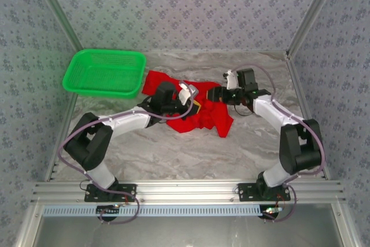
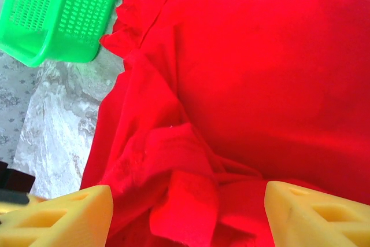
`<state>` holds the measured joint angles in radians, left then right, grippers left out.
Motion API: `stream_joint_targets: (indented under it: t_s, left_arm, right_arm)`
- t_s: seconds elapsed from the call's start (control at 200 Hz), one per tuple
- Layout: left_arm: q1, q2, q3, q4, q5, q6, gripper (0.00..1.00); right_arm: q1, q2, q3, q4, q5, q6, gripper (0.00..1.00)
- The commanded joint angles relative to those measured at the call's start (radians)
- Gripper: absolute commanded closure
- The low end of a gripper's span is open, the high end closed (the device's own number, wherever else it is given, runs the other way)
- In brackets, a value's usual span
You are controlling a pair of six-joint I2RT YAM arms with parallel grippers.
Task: Fold the inside-out t-shirt
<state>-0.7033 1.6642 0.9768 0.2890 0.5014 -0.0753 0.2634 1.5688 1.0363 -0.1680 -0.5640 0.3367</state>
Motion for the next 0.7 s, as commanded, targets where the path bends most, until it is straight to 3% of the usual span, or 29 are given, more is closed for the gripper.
stream_joint_targets:
  t_s: [0.0, 0.115, 0.24, 0.4, 0.495, 0.535, 0.695]
  left_arm:
    - [-0.010, 0.003, 0.003, 0.023, 0.015, 0.022, 0.91]
    - [-0.009, 0.002, -0.001, 0.018, 0.006, 0.023, 0.91]
    - [-0.009, -0.001, -0.001, 0.013, -0.002, 0.030, 0.91]
    - [-0.009, -0.003, -0.006, 0.010, -0.019, 0.034, 0.91]
    - [-0.010, -0.010, -0.012, 0.011, -0.029, 0.027, 0.90]
    - [-0.010, -0.018, -0.016, 0.016, -0.038, 0.017, 0.88]
    - [-0.010, -0.126, -0.065, 0.038, -0.104, -0.066, 0.53]
  right_arm:
    - [0.021, 0.033, 0.070, -0.014, -0.002, -0.035, 0.28]
    - [0.047, 0.059, 0.091, -0.023, -0.004, -0.031, 0.29]
    - [0.065, 0.086, 0.091, -0.041, 0.003, -0.021, 0.43]
    - [0.072, 0.093, 0.100, -0.029, -0.020, 0.000, 0.73]
    - [0.065, 0.071, 0.115, -0.034, -0.045, 0.026, 0.98]
    - [0.054, 0.046, 0.122, -0.031, -0.038, 0.036, 1.00]
    - [-0.027, -0.162, 0.140, 0.094, -0.020, 0.179, 1.00]
